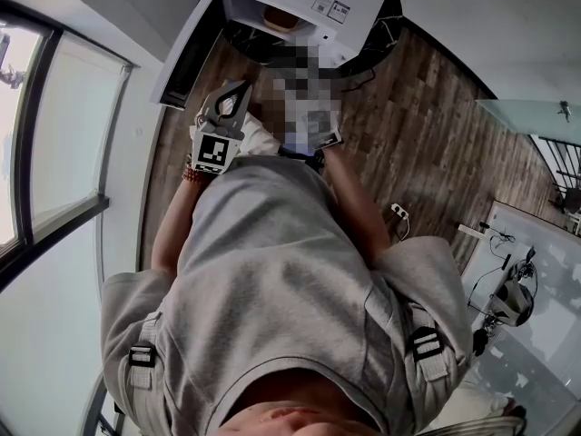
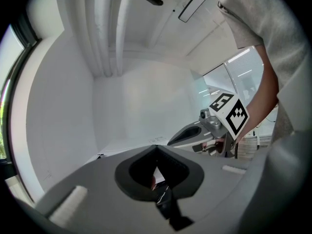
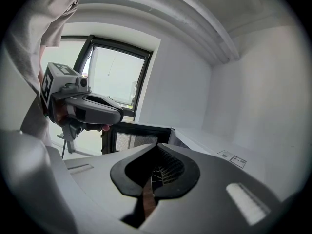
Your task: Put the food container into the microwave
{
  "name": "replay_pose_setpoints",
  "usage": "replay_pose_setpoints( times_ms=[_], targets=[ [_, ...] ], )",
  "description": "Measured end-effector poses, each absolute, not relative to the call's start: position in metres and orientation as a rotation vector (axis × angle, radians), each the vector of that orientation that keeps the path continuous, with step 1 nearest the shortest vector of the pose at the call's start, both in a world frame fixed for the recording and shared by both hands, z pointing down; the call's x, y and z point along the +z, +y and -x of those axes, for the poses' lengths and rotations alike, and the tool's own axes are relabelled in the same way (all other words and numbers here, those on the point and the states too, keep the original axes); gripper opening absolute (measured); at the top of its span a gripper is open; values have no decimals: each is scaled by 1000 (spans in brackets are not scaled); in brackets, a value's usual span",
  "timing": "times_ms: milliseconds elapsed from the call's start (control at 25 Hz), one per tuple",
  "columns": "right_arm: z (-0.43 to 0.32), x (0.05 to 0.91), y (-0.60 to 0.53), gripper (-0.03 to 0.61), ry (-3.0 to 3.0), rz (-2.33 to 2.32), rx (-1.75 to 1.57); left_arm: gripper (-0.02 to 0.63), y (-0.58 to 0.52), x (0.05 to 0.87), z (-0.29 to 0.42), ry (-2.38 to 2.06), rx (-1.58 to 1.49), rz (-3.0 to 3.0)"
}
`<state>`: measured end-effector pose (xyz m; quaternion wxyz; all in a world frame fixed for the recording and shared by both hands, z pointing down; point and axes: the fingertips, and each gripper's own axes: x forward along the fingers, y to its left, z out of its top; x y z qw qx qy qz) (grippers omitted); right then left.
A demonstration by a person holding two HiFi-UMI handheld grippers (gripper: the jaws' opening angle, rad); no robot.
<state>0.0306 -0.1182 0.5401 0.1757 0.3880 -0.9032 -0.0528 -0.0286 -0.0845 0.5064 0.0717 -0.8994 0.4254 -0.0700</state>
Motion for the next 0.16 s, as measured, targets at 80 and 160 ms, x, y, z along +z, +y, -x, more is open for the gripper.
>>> replay_pose_setpoints(
  times_ms=[80, 160],
  targets=[
    [-30, 540, -121, 14, -2557, -1093, -150, -2, -87, 506, 29, 1284, -209, 2701],
    [-28, 541, -124, 14, -2555, -1085, -151, -2, -90, 505, 29, 1288, -207, 2699]
  ],
)
